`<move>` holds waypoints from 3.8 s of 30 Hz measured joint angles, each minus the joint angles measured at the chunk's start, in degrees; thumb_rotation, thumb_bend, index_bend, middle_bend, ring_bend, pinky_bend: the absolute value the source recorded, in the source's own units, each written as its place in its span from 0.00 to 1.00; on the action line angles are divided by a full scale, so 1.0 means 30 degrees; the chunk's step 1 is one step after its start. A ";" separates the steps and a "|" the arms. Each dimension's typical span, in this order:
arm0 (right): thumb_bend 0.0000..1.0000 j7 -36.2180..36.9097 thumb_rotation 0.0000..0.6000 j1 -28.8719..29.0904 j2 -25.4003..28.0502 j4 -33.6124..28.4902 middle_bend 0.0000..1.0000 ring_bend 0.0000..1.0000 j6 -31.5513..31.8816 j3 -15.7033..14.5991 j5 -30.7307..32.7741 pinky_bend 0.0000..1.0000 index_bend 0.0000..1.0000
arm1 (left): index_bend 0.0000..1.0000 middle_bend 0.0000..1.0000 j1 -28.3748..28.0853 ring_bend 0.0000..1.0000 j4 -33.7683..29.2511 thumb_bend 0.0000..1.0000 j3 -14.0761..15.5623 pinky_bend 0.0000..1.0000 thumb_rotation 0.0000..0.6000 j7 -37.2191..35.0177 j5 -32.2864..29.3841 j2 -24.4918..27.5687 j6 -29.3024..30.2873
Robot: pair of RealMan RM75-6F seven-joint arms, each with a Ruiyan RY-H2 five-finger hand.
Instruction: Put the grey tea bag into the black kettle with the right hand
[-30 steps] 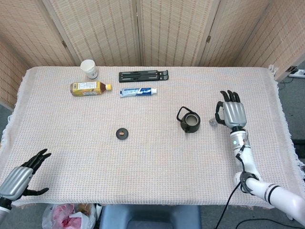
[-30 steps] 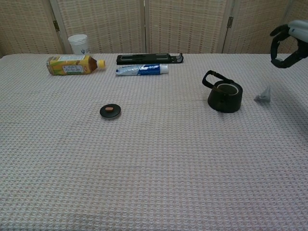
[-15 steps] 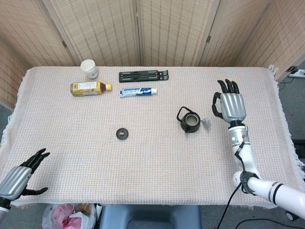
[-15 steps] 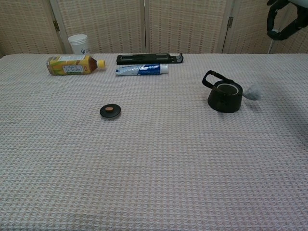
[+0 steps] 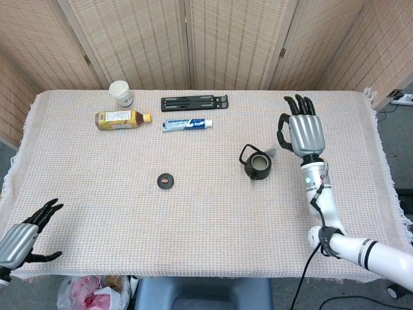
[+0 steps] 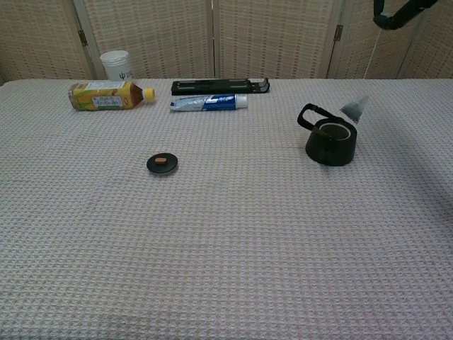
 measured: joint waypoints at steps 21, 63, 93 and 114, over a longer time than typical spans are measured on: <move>0.41 0.0115 1.00 0.0907 -0.0686 0.0753 0.11 0.00 0.0014 -0.0852 0.0034 0.00 0.66 | 0.00 0.01 0.0134 0.14 0.0024 0.10 -0.0085 0.33 1.00 -0.0133 -0.0022 0.0080 0.0180; 0.38 0.1258 1.00 -0.1394 -0.2031 0.0734 0.11 0.00 0.0826 -0.5461 -0.4015 0.00 0.66 | 0.00 0.01 0.0399 0.14 -0.0172 0.10 0.0032 0.33 1.00 0.0300 0.0402 0.0052 0.0620; 0.75 0.1336 1.00 -0.2133 0.2845 -0.3744 0.56 0.30 -0.1759 -0.6628 -0.4022 0.21 0.00 | 0.00 0.01 0.0385 0.14 -0.0576 0.10 -0.0155 0.33 1.00 0.1261 -0.0149 -0.0054 0.0160; 1.00 0.0806 1.00 0.5106 0.5773 -0.2201 1.00 0.85 -1.1695 -0.7744 0.7527 0.84 0.00 | 0.00 0.01 0.0041 0.14 -0.0639 0.10 -0.0395 0.33 1.00 0.1632 -0.0857 -0.0216 -0.0840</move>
